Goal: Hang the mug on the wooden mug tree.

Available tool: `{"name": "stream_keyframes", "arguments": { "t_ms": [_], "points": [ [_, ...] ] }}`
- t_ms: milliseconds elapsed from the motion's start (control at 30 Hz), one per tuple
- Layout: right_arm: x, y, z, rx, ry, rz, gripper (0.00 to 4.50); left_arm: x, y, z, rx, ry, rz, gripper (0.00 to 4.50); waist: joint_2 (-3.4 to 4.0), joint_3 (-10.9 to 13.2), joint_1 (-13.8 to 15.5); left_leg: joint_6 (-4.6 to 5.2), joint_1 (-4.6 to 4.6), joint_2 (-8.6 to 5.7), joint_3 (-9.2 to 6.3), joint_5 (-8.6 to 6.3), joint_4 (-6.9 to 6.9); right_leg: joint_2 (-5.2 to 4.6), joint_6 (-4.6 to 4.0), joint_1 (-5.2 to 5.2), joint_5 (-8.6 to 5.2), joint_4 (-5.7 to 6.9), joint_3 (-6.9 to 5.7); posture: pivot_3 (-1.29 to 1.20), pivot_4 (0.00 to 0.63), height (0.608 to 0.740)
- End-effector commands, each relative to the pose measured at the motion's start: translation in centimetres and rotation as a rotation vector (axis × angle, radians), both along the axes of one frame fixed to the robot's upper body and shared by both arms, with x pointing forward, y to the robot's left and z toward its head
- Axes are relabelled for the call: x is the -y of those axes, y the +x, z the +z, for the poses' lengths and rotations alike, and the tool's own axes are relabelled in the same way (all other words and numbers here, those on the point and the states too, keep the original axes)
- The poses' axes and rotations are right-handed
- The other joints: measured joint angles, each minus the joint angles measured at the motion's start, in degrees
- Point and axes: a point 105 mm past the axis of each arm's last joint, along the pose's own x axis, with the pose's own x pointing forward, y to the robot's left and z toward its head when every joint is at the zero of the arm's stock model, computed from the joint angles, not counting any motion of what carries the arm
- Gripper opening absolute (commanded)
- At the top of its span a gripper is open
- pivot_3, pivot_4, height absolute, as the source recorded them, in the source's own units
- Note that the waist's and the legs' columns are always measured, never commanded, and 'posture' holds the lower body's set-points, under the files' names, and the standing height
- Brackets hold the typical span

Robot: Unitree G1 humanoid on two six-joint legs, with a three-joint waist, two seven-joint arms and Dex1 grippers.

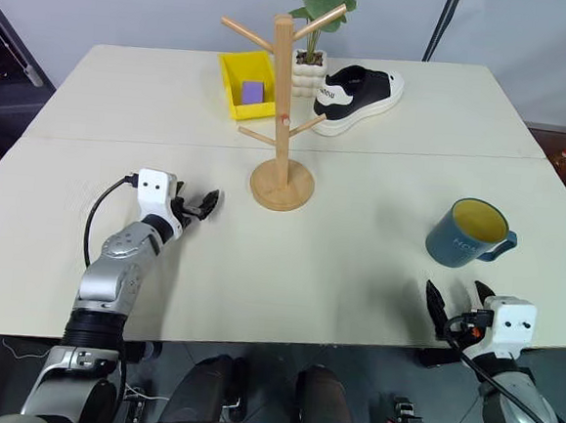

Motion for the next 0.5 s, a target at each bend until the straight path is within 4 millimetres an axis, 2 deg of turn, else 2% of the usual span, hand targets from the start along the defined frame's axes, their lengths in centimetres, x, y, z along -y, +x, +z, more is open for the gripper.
{"name": "stream_keyframes", "arguments": {
  "t_ms": [33, 333, 500],
  "points": [
    [0.3, 0.0, 0.6, 0.03, -0.004, -0.012, 4.48, 0.1, -0.1, 1.4, 0.06, 0.013, -0.014, 4.5, 0.0, 0.0, 0.02, 0.0, 0.0, 0.0, 0.0, 0.0, 0.0, 0.0, 0.0, 0.0, 0.0, 0.0, 0.0, 0.0, 0.15, 0.74],
    [0.6, -0.3, 0.7, 0.026, -0.013, -0.032, 4.48, 0.0, 0.0, 1.2, 0.046, 0.011, -0.026, 4.5, 0.0, 0.0, 0.01, 0.0, 0.0, 0.0, 0.0, 0.0, 0.0, 0.0, 0.0, 0.0, 0.0, 0.0, 0.0, 0.0, 0.15, 0.74],
    [1.4, -0.5, 0.6, 0.024, -0.008, -0.065, 4.48, 1.9, -1.2, 1.6, 0.07, 0.031, -0.17, 4.5, 0.0, 0.0, -0.07, 0.0, 0.0, 0.0, 0.0, 0.0, 0.0, 0.0, 0.0, 0.0, 0.0, 0.0, 0.0, 0.0, 0.15, 0.74]
  ]
}}
